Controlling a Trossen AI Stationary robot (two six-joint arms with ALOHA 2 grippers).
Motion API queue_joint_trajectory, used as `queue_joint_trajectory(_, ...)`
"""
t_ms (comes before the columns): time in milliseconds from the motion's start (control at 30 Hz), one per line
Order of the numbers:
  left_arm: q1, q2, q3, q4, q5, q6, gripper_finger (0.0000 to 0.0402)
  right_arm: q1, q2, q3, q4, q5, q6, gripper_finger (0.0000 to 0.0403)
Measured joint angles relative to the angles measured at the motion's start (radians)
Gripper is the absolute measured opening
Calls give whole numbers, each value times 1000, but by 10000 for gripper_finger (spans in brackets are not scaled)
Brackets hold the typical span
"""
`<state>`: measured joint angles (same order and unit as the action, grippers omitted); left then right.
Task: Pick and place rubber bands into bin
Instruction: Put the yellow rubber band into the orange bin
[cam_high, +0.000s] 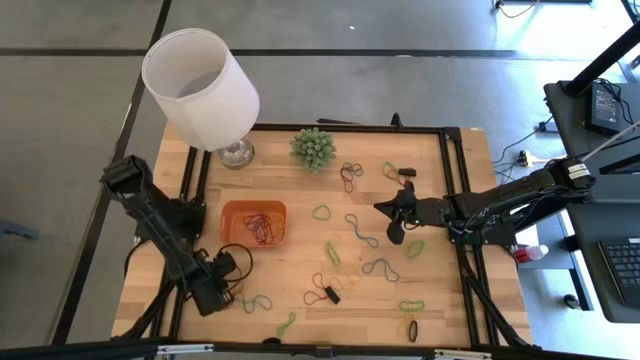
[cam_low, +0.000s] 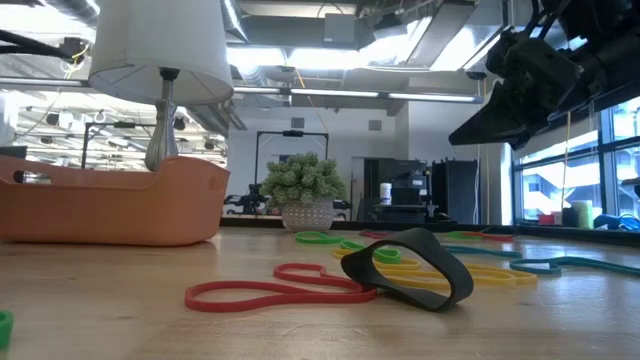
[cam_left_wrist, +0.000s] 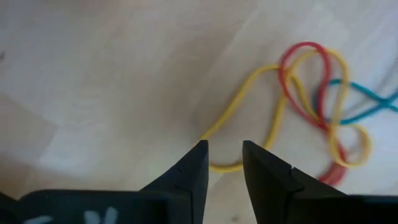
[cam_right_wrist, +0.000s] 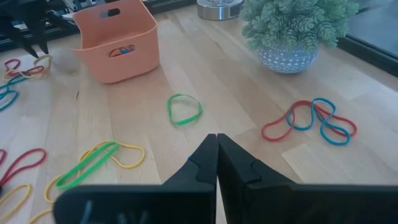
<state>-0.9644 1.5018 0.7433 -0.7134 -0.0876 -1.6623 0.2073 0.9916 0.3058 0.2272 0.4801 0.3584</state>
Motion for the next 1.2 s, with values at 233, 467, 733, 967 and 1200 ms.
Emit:
queue_joint_trajectory(233, -26, 107, 14, -17, 5, 0, 78, 0, 0, 0, 0, 0, 0, 7)
queue_joint_trajectory(467, -43, 112, 34, -51, -27, 1, 21, 0, 0, 0, 0, 0, 2, 7)
queue_joint_trajectory(733, -33, 68, 134, -156, -37, 42, 3, 0, 0, 0, 0, 0, 0, 7)
queue_joint_trajectory(967, -5, 24, 256, -342, -104, 56, 2, 0, 0, 0, 1, 0, -4, 7)
queue_joint_trajectory(1200, 28, -6, 406, -541, -255, 140, 3, -2, 0, 0, 7, 0, -23, 7)
